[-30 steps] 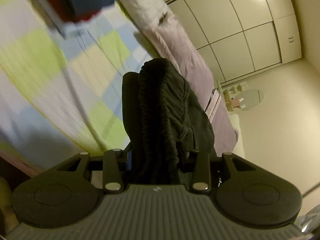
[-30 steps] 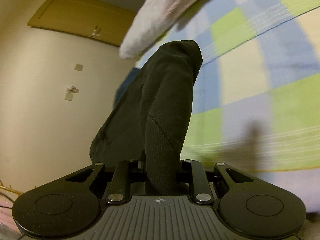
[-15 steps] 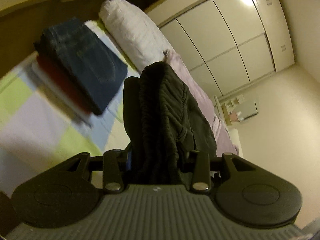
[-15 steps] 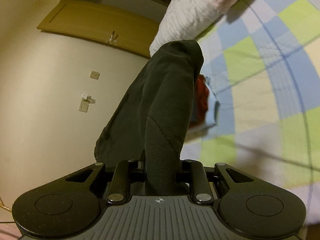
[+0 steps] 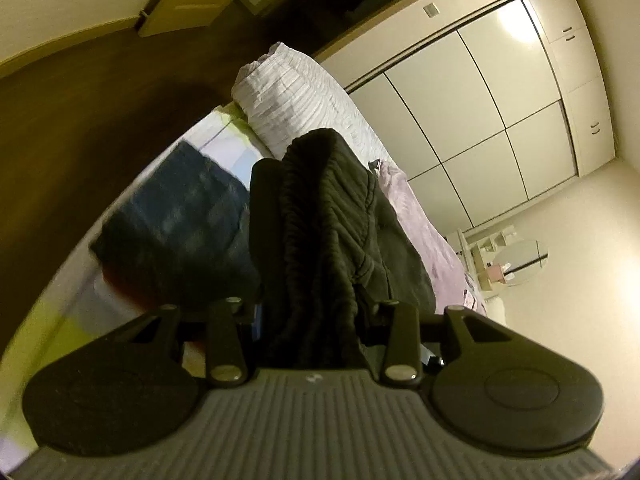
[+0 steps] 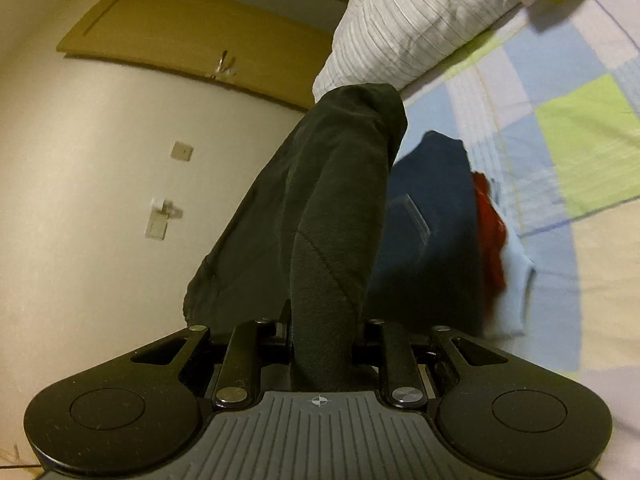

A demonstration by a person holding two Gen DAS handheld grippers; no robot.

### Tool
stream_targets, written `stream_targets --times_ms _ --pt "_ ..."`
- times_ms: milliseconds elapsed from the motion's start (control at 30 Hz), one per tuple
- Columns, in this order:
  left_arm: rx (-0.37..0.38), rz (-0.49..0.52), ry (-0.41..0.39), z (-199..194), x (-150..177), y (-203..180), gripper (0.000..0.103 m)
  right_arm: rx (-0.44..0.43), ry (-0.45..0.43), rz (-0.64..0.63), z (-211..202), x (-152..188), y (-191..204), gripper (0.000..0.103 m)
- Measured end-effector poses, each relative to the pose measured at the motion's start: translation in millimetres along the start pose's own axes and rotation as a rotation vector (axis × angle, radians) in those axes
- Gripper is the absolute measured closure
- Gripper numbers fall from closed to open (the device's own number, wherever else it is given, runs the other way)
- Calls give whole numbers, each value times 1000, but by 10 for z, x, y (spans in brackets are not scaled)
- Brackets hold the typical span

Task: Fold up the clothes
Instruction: 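Carry the held trousers with both grippers toward the clothes stack by the pillows, then lower the trousers onto the top of the clothes stack with both grippers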

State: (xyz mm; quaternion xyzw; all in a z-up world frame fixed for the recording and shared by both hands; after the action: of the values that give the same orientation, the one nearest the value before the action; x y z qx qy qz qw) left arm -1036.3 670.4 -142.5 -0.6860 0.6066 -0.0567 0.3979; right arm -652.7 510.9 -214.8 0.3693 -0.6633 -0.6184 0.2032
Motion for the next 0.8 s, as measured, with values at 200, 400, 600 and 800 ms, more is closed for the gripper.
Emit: stream_targets --times_ms 200,400,600,800 --pt "26 32 99 607 -501 354 68 52 -91 38 424 -68 -244 82" --pt "60 40 142 1063 -794 592 68 98 -159 51 748 -160 -472 82" --pt "68 43 171 1435 -893 802 66 146 -165 41 947 -256 -676 82" --pt "42 45 173 1576 -878 957 58 237 -176 42 1061 -204 -844 57"
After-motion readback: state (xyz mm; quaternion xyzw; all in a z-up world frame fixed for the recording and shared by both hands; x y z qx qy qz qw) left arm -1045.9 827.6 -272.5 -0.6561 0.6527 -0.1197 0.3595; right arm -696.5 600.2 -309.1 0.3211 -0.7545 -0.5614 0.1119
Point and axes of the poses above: each gripper's, at about its wrist camera, not at the fingertips, and z roughly the way its jaws point, y to its left, x to its underside, the point moved 1 cm from there along z, roughly the way its jaws point, and after that the axes turned 14 degrees about -x, right-handed, at the moved point
